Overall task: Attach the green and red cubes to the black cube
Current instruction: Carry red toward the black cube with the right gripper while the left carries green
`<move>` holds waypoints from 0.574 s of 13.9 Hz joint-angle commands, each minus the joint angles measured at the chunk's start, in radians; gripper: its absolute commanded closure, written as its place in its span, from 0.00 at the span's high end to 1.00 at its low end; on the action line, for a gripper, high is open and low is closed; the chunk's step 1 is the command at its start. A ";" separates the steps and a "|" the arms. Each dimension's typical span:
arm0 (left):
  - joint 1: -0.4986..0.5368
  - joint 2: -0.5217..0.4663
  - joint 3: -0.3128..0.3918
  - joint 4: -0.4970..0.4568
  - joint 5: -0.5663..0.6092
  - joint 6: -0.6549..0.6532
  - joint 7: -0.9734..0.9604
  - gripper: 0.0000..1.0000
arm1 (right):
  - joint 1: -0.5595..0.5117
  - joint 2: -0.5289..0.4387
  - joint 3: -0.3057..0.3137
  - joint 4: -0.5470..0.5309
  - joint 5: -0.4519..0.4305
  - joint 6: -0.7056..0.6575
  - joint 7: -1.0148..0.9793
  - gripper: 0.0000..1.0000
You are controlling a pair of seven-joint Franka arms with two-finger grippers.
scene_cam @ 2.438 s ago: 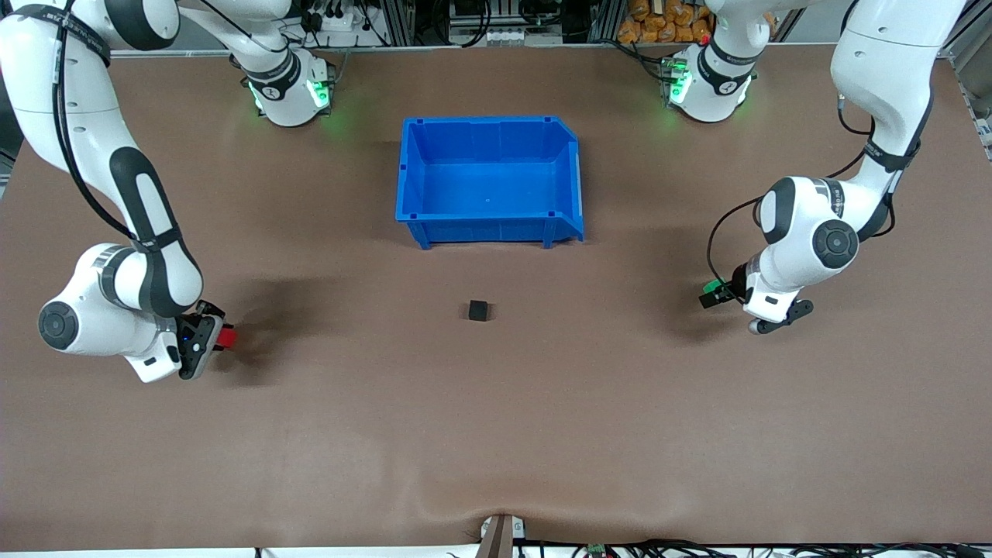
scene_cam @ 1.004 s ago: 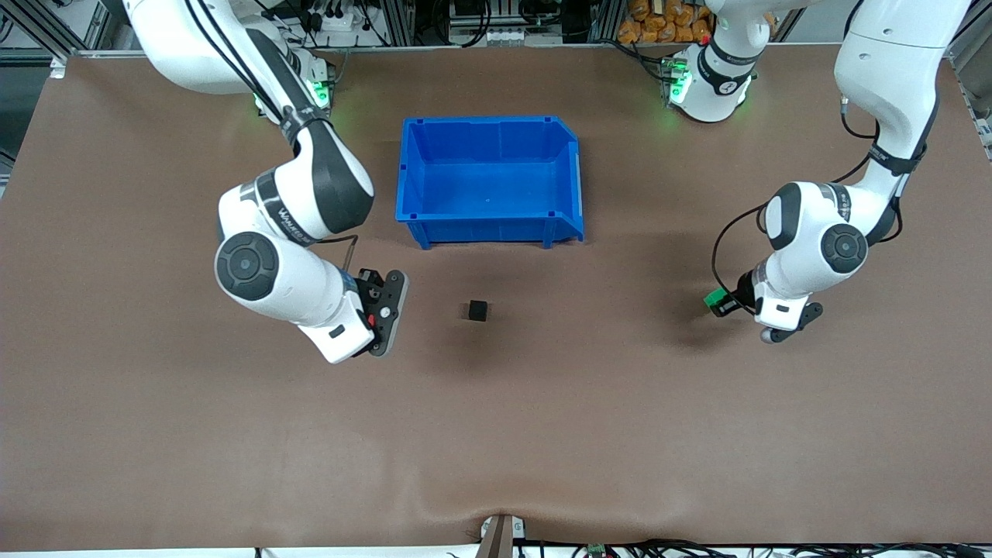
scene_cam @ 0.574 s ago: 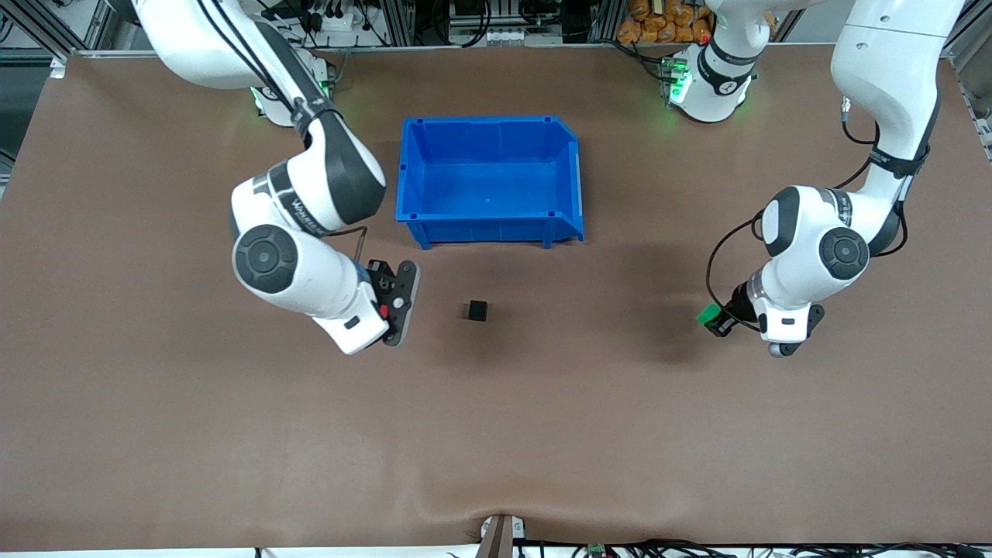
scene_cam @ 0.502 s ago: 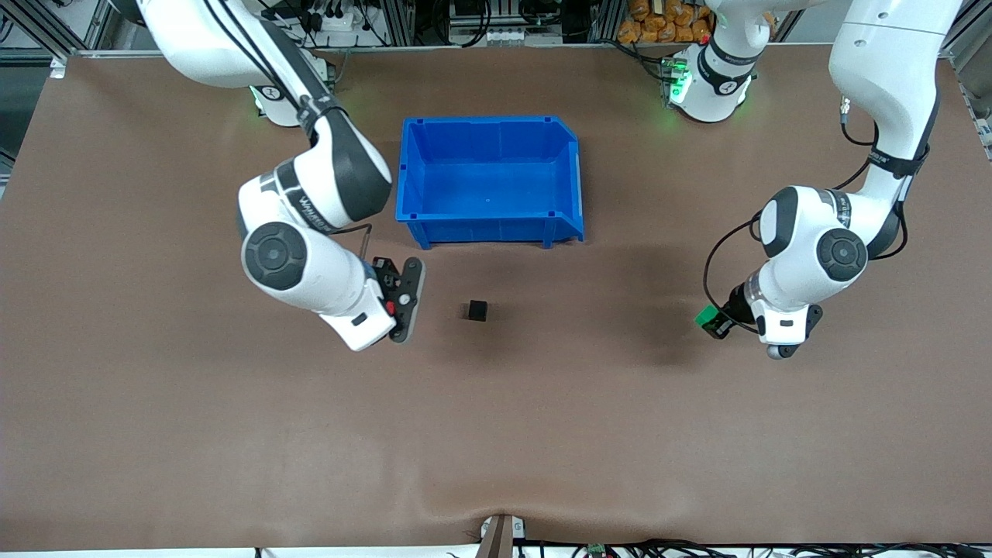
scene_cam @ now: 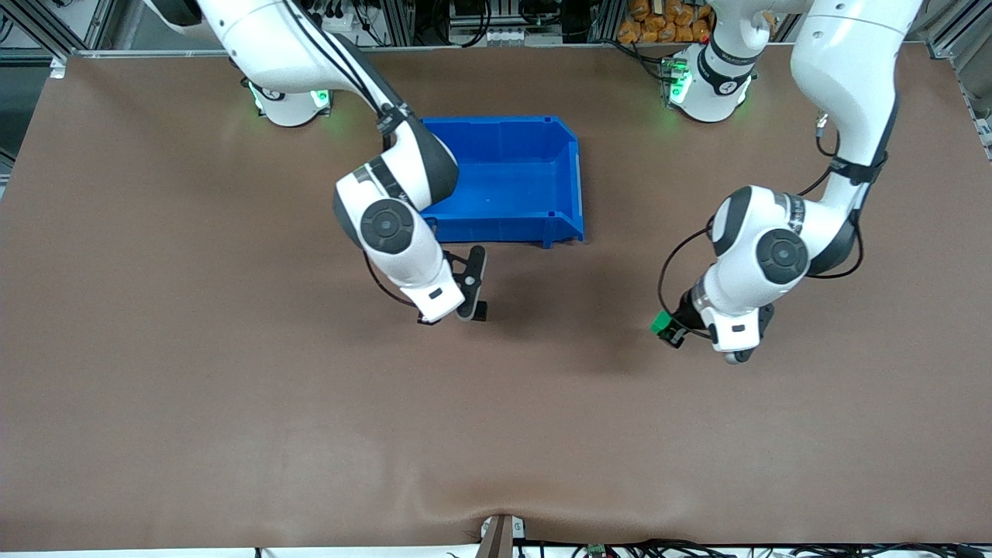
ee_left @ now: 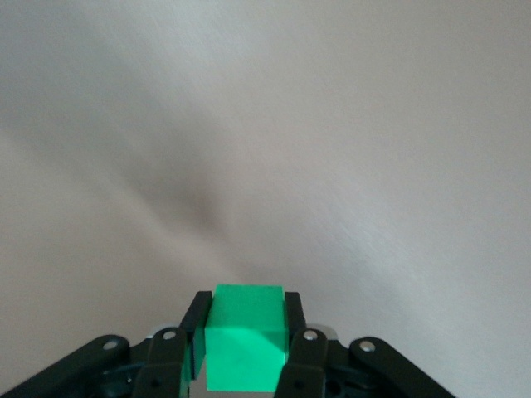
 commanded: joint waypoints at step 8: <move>-0.130 0.107 0.006 0.138 0.003 -0.021 -0.253 0.00 | 0.040 0.117 -0.010 -0.040 -0.017 0.174 0.081 0.00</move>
